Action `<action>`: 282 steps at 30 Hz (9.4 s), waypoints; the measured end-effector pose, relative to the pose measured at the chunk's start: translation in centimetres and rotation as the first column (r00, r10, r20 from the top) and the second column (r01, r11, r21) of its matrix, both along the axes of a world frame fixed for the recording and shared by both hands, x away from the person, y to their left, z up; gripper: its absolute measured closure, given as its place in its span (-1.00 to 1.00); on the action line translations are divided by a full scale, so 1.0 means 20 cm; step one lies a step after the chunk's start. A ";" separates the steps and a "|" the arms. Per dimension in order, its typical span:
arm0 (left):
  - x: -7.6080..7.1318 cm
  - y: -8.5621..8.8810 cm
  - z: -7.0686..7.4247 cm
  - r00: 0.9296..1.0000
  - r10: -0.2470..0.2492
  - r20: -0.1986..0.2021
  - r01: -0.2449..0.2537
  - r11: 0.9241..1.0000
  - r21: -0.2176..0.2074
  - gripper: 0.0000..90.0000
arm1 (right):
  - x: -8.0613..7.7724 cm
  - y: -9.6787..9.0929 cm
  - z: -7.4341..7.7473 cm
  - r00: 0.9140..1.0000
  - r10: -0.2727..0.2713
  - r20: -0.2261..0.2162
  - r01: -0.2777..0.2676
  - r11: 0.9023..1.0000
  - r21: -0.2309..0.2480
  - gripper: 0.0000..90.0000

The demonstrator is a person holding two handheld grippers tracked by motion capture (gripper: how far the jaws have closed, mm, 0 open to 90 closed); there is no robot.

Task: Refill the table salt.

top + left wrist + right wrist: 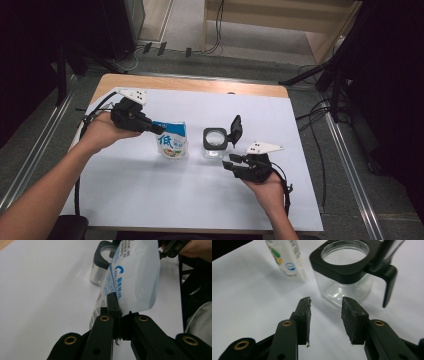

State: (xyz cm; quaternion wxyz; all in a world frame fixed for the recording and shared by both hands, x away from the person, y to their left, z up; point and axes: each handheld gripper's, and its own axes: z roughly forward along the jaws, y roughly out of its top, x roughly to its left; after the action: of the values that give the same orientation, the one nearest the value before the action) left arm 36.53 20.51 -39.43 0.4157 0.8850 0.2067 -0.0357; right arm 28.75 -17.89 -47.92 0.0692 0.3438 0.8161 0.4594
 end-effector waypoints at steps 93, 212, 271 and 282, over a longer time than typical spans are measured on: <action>-0.11 -0.14 0.36 0.982 0.079 -0.174 -0.104 0.985 -0.139 1.00 | 0.03 0.78 -0.17 0.971 -0.109 0.215 0.106 0.994 0.027 -0.38; 0.10 -0.45 0.11 0.977 0.156 -0.144 -0.161 0.987 -0.021 0.94 | 0.04 0.74 -0.18 0.991 -0.126 0.042 0.116 0.975 0.188 0.26; 0.14 -0.52 0.09 0.974 0.174 -0.147 -0.176 0.984 -0.001 0.89 | 0.11 0.70 -0.18 0.992 -0.109 -0.069 0.126 0.933 0.336 0.31; 0.12 -0.50 0.11 0.975 0.176 -0.136 -0.178 0.984 0.002 0.85 | 0.10 0.71 -0.18 0.993 -0.085 -0.086 0.111 0.918 0.381 0.32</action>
State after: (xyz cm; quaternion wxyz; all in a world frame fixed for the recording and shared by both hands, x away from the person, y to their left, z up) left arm 38.99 10.56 -37.21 0.4068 0.8564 0.3122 -0.0599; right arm 30.76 -3.75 -51.44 -0.0045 0.4065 0.6937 0.5946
